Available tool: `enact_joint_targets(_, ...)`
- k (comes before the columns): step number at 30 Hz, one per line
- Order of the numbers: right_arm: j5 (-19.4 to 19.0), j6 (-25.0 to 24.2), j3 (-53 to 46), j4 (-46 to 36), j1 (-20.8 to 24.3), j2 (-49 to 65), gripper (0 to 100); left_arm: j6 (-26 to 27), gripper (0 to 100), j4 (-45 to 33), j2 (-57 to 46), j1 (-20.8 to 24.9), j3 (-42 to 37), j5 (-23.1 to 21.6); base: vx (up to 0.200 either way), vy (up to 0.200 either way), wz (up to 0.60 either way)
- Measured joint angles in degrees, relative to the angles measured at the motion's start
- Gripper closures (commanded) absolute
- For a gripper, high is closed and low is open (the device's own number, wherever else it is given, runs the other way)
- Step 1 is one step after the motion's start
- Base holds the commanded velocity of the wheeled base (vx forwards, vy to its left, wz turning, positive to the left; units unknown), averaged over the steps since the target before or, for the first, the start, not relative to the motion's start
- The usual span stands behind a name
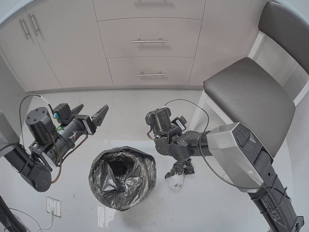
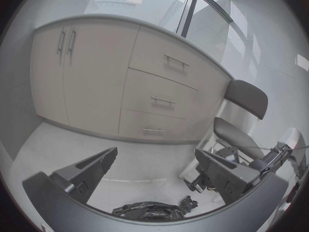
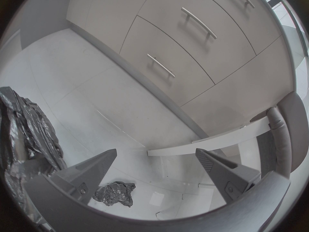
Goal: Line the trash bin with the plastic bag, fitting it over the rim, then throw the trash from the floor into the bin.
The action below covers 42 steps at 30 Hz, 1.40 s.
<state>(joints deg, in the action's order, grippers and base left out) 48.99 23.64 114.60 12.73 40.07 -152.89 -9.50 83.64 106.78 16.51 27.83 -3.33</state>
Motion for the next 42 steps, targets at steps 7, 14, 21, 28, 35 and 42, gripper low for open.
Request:
enact_joint_targets(7,-0.2,0.1,0.0,0.0,-2.6,-2.7,0,0.3,0,-4.3,-9.7,-3.8,-1.5,3.0,0.000,0.000,0.00)
enact_joint_targets(14,-0.5,0.5,0.0,-0.3,-5.4,-5.4,0,-1.2,0,-15.9,-17.4,-10.2,2.0,1.8,0.000,0.000,0.00)
enact_joint_targets(21,-0.7,0.7,0.0,-0.7,-7.1,-7.4,0,-5.9,0,-25.5,-24.3,-15.1,7.1,-3.7,0.000,0.000,0.00)
enact_joint_targets(28,-3.8,1.0,0.0,-1.0,-8.0,-7.4,0,-8.6,0,-28.7,-28.0,-20.1,10.0,-10.1,0.000,0.000,0.00)
enact_joint_targets(35,-9.6,1.1,0.0,-4.2,-9.1,-6.8,0,-10.6,0,-28.8,-28.7,-22.7,10.4,-13.8,0.000,0.000,0.00)
enact_joint_targets(42,-16.7,0.8,0.0,-7.6,-10.5,-6.6,0,-10.7,0,-28.8,-28.7,-23.0,10.2,-14.0,0.000,0.000,0.00)
